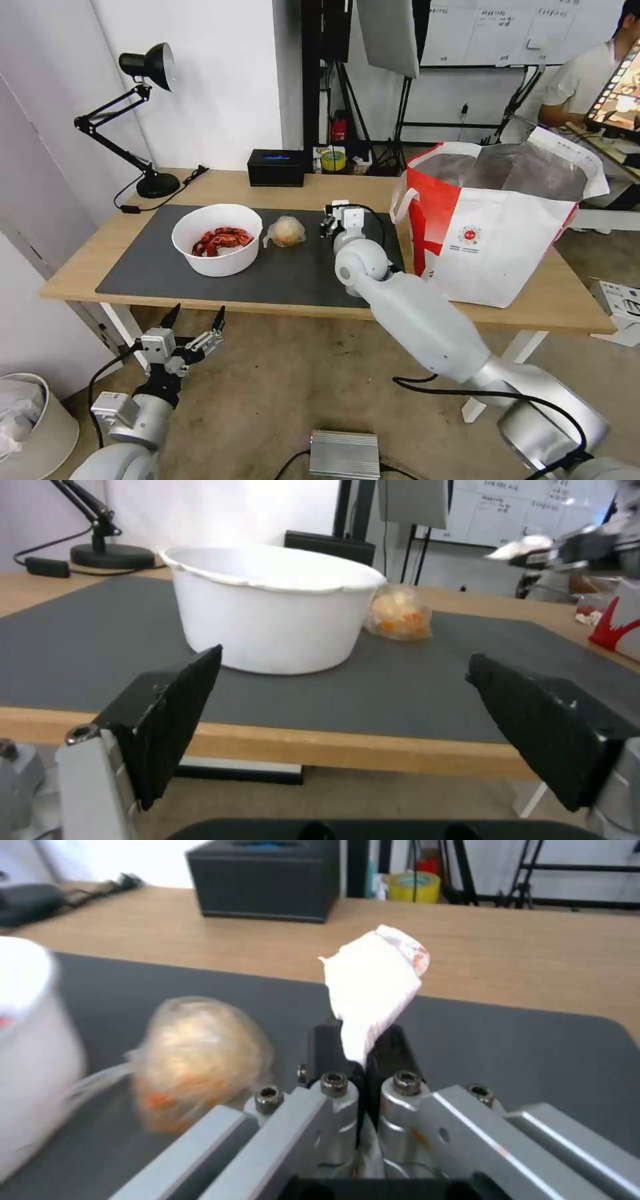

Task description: Pick up the trash from the table and place it into the takeout bag.

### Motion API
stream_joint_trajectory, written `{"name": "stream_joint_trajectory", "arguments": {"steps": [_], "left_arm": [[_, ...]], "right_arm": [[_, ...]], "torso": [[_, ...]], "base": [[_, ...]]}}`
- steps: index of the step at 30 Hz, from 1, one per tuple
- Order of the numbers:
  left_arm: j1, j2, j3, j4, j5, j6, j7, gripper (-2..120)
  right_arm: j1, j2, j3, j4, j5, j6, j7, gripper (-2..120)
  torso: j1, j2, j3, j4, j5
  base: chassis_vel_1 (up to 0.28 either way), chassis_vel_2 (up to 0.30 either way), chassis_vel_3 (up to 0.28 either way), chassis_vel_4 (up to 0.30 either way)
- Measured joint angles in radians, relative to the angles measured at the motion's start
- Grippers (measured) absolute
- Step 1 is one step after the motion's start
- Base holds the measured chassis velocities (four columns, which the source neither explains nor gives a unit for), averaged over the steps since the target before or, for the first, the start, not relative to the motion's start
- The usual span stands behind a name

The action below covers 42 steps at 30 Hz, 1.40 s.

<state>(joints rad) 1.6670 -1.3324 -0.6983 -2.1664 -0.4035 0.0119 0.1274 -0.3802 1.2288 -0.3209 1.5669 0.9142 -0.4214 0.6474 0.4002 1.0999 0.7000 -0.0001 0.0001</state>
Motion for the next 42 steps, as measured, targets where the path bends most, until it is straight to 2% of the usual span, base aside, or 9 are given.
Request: {"name": "stream_joint_trajectory", "arguments": {"steps": [5, 8, 13, 15, 22, 24, 31, 34, 42], "left_arm": [[0.002, -0.002, -0.004, 0.000, 0.000, 0.000, 0.000, 100], [0.003, -0.003, -0.002, 0.000, 0.000, 0.000, -0.001, 100], [0.002, -0.003, 0.002, 0.000, 0.000, -0.001, 0.000, 100], [0.003, -0.004, 0.008, 0.002, 0.002, -0.001, -0.001, 100], [0.006, -0.005, 0.024, 0.005, 0.013, -0.001, -0.001, 100], [0.006, -0.008, 0.036, 0.005, 0.022, -0.001, -0.001, 100], [0.008, -0.009, 0.050, 0.005, 0.035, -0.002, -0.001, 100], [0.011, -0.009, 0.052, 0.003, 0.038, -0.004, -0.001, 100], [0.015, -0.007, 0.037, -0.009, 0.035, -0.005, 0.000, 100]], "right_arm": [[-0.036, -0.074, 0.000, 0.142, 0.028, -0.003, 0.011, 0], [-0.089, -0.174, 0.021, 0.273, 0.027, 0.005, -0.023, 0], [-0.147, -0.257, 0.052, 0.350, -0.001, 0.029, -0.069, 0], [-0.267, -0.363, 0.117, 0.432, -0.087, 0.070, -0.149, 0], [-0.486, -0.466, 0.292, 0.539, -0.190, 0.130, -0.289, 0], [-0.625, -0.506, 0.424, 0.601, -0.250, 0.181, -0.368, 0], [-0.742, -0.509, 0.579, 0.636, -0.263, 0.225, -0.405, 0], [-0.798, -0.502, 0.666, 0.624, -0.296, 0.326, -0.428, 0], [-0.865, -0.452, 0.795, 0.624, -0.317, 0.447, -0.438, 0]], "torso": [[0.000, 0.000, 0.000, 0.0002, 0.0001], [0.000, 0.000, 0.000, 0.0002, 0.0000], [0.000, 0.000, 0.000, 0.0002, 0.0003], [0.000, 0.000, 0.000, -0.0003, 0.0003], [0.000, 0.000, 0.000, -0.0003, 0.0006], [0.000, 0.000, 0.000, -0.0002, -0.0001], [0.000, 0.000, 0.000, 0.0001, 0.0000], [0.000, 0.000, 0.000, 0.0001, -0.0001], [0.000, 0.000, 0.000, 0.0000, 0.0000]], "base": [[0.000, 0.000, 0.000, 0.000], [0.000, 0.000, 0.000, 0.000], [0.000, 0.000, 0.000, 0.000], [0.000, 0.000, 0.000, 0.000], [0.000, 0.000, 0.000, 0.000], [0.000, 0.000, 0.000, 0.000], [0.000, 0.000, 0.000, 0.000], [0.000, 0.000, 0.000, 0.000], [0.000, 0.000, 0.000, 0.000]]}}
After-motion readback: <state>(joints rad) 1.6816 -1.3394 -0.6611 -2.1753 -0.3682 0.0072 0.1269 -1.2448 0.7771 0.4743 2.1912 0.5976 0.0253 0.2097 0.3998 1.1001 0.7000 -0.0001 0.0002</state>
